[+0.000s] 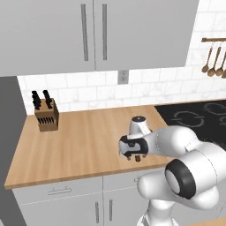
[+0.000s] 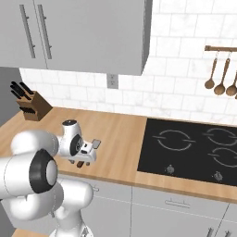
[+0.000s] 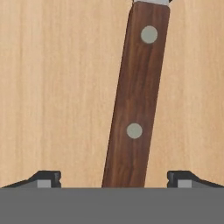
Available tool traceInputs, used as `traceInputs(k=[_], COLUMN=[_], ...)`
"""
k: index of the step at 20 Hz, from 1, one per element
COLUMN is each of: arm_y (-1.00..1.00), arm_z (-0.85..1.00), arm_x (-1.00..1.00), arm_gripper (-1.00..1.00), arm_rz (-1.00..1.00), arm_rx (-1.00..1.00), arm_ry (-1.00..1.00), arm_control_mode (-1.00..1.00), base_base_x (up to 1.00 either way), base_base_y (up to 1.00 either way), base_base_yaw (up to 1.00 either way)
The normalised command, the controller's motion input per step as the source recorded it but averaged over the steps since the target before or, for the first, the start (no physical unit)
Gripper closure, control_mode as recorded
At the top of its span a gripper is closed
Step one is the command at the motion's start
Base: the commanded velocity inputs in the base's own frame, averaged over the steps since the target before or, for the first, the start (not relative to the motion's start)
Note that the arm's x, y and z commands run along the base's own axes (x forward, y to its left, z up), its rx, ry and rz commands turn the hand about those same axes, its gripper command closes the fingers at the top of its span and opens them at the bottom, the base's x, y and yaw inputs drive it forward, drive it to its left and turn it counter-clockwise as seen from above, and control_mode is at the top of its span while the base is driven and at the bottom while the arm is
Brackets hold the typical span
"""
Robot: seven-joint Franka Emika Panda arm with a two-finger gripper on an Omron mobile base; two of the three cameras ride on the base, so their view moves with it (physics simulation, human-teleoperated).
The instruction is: Put the lemon wedge and sweet potato in the pot. Retrieve the spatula and lightly stir the vegetables in the pot.
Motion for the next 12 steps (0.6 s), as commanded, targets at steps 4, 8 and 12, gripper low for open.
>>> traceInputs(k=[4, 8, 12], arm_y=[0.00, 0.00, 0.00], arm_z=[-0.24, -0.04, -0.01], arm_x=[0.00, 0.00, 0.00], arm_gripper=[1.00, 1.00, 1.00], arm_rz=[0.00, 0.00, 0.00], arm_rx=[0.00, 0.00, 0.00], arm_ry=[0.00, 0.01, 0.05], arm_control_mode=[-1.00, -1.00, -1.00], base_base_x=[0.00, 0.00, 0.00], base_base_y=[0.00, 0.00, 0.00], base_base_yaw=[0.00, 0.00, 0.00])
